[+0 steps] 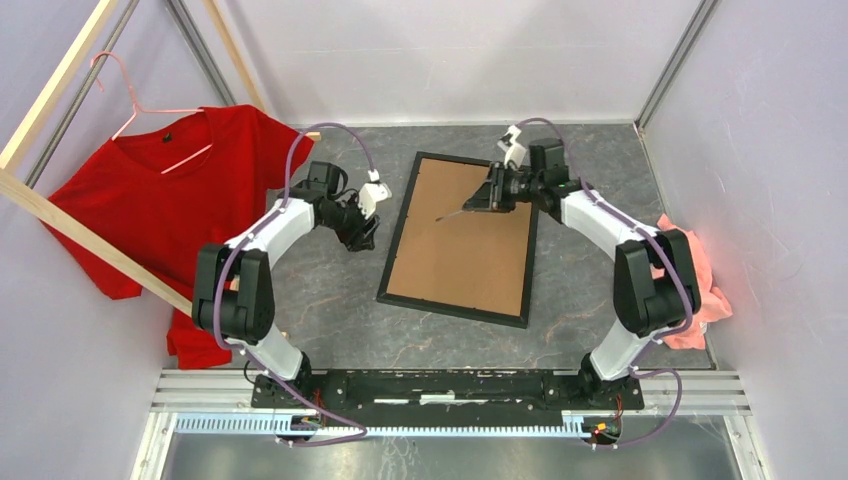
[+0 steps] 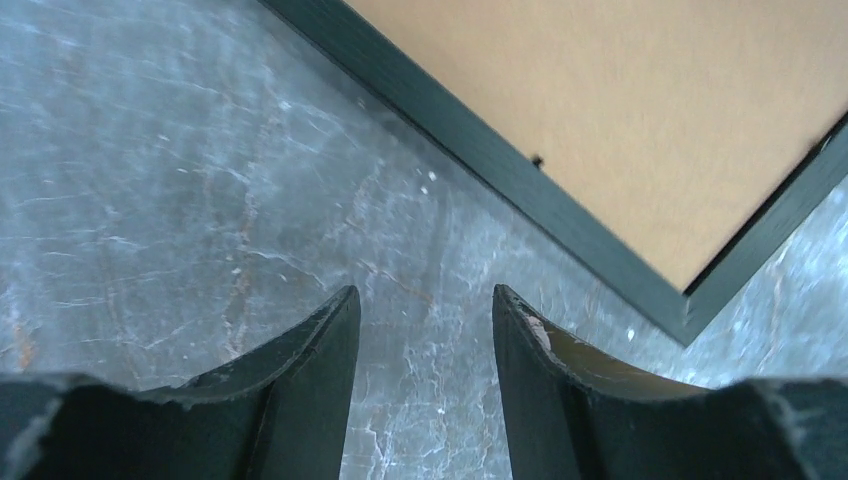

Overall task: Take the photo out of the frame
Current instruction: Release the photo frame item from the photo frame, then adjust the photo frame at the center of the board.

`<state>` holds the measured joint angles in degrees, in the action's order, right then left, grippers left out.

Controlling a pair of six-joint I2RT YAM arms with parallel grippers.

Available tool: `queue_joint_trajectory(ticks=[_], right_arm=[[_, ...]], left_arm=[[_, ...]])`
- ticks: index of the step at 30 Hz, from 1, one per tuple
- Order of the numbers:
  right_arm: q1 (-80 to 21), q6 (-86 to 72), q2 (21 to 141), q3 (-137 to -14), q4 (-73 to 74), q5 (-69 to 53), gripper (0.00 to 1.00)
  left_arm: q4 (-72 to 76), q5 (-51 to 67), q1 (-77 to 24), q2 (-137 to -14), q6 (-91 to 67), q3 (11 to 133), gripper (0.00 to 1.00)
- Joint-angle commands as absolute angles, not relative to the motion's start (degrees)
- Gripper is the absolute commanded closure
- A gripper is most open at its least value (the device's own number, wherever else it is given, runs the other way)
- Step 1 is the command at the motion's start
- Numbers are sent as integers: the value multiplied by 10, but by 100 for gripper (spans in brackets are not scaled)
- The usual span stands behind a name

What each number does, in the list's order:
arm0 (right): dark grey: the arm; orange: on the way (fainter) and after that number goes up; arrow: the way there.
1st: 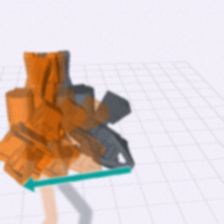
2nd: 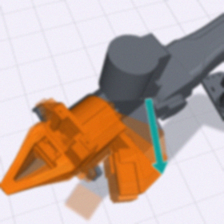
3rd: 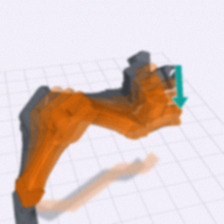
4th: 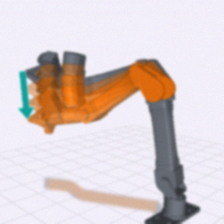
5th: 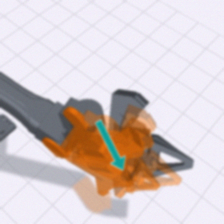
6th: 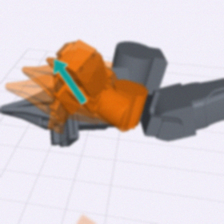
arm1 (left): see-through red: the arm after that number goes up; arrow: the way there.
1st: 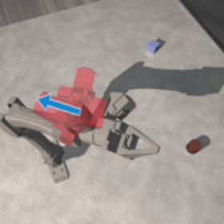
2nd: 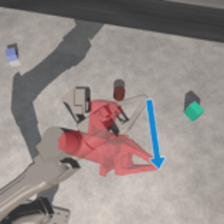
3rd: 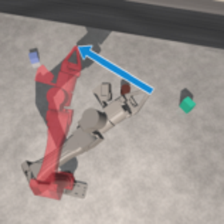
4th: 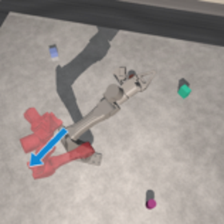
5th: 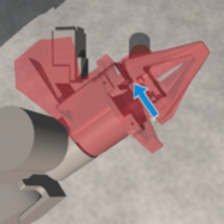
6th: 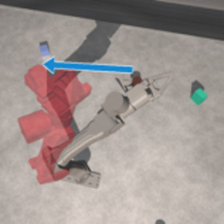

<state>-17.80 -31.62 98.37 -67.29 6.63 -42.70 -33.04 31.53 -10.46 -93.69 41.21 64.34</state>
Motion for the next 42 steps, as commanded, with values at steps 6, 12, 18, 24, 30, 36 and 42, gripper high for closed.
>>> queue_joint_trajectory(ticks=[6,12,18,24,30,36,42], right_arm=[[-125,-293,907,-668,38,-451,100],[-125,-282,909,-663,60,-449,100],[-127,-275,923,-638,66,-443,100],[-139,-236,960,-641,116,-446,100],[-163,-231,969,-608,107,-444,100],[-167,-222,982,-572,93,-445,100],[-168,-221,989,-562,79,-454,100]], left_arm=[[-329,261,-156,-912,551,563,41],[-298,231,-242,-892,496,523,38],[-252,222,-287,-907,391,532,37],[-216,232,-338,-936,270,571,36],[-186,247,-372,-983,210,590,36],[-159,264,-372,-981,179,592,35],[-156,265,-342,-972,143,610,36]])
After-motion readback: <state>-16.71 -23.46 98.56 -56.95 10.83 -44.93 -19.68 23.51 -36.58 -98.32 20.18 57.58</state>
